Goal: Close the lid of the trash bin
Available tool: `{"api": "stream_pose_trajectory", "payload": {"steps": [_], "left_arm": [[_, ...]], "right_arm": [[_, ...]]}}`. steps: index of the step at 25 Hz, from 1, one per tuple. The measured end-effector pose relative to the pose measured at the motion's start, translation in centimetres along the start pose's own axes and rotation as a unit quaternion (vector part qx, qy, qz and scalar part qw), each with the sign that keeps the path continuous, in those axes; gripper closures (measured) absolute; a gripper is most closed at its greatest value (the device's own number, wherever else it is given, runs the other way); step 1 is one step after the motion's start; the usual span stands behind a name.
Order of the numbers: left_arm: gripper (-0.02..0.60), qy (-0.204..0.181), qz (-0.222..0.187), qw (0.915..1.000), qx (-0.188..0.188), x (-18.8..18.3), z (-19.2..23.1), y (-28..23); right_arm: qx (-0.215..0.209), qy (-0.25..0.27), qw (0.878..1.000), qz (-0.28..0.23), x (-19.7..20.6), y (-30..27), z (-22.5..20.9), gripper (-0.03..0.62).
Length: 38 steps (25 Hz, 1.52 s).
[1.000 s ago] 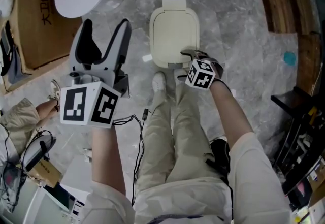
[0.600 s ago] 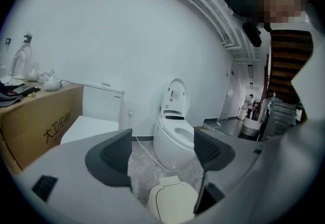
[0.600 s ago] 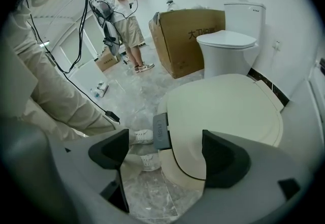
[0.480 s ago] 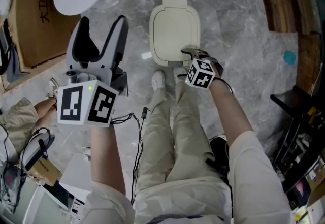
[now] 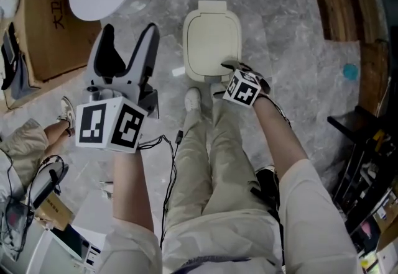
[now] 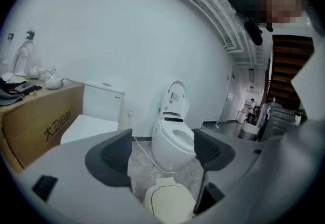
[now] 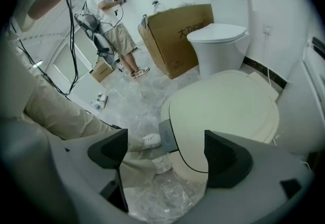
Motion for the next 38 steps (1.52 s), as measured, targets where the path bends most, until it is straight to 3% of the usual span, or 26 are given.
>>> {"api": "stream_pose_trajectory", "payload": {"steps": [4,7,10,13,17,20,22,25,30,34,38], "left_arm": [[0.219,-0.019,-0.004,0.9998,0.011,-3.8,-2.5,2.1],[0.219,-0.039,-0.016,0.9987,0.03,-7.2,-5.1,3.7],[0.219,-0.043,-0.007,0.9978,0.049,-10.1,-8.6,7.1],[0.219,-0.034,-0.015,0.997,0.068,-13.0,-12.1,11.0],[0.219,-0.01,-0.063,0.9943,0.086,-16.2,-15.8,15.0],[0.219,-0.002,-0.09,0.989,0.117,-18.1,-18.4,17.3],[0.219,-0.011,-0.11,0.9855,0.129,-19.4,-20.0,18.2],[0.251,-0.036,-0.136,0.9808,0.134,-20.7,-22.0,18.4],[0.42,-0.076,-0.15,0.9773,0.129,-20.8,-23.4,18.7],[0.558,-0.07,-0.146,0.9798,0.117,-20.1,-23.5,19.3],[0.583,-0.071,-0.139,0.9822,0.105,-19.9,-23.3,19.3]], "right_arm": [[0.054,-0.053,0.992,-0.098,-4.5,7.5,0.2,0.135],[0.116,-0.083,0.976,-0.167,-8.2,15.6,-1.3,0.135],[0.173,-0.095,0.955,-0.221,-11.8,24.7,1.0,0.137],[0.228,-0.104,0.924,-0.289,-15.8,33.1,4.0,0.137],[0.306,-0.092,0.868,-0.38,-19.8,42.7,8.0,0.168],[0.341,-0.082,0.827,-0.439,-21.9,47.8,11.4,0.244],[0.355,-0.067,0.809,-0.464,-22.7,50.0,13.3,0.324],[0.372,-0.05,0.795,-0.477,-22.9,51.7,15.0,0.4],[0.401,-0.039,0.781,-0.477,-22.7,52.4,16.5,0.536],[0.417,-0.048,0.775,-0.473,-22.6,52.3,16.8,0.579],[0.428,-0.049,0.77,-0.47,-23.2,52.1,17.2,0.585]]}}
Point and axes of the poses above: the fingertips, and each gripper's own axes: y backward along the fingers, z to its left, x out of its underside, the point moved 5 cm from there along y, backward along the fingers, and after that the axes turned 7 degrees about y, right-handed, at the moved point
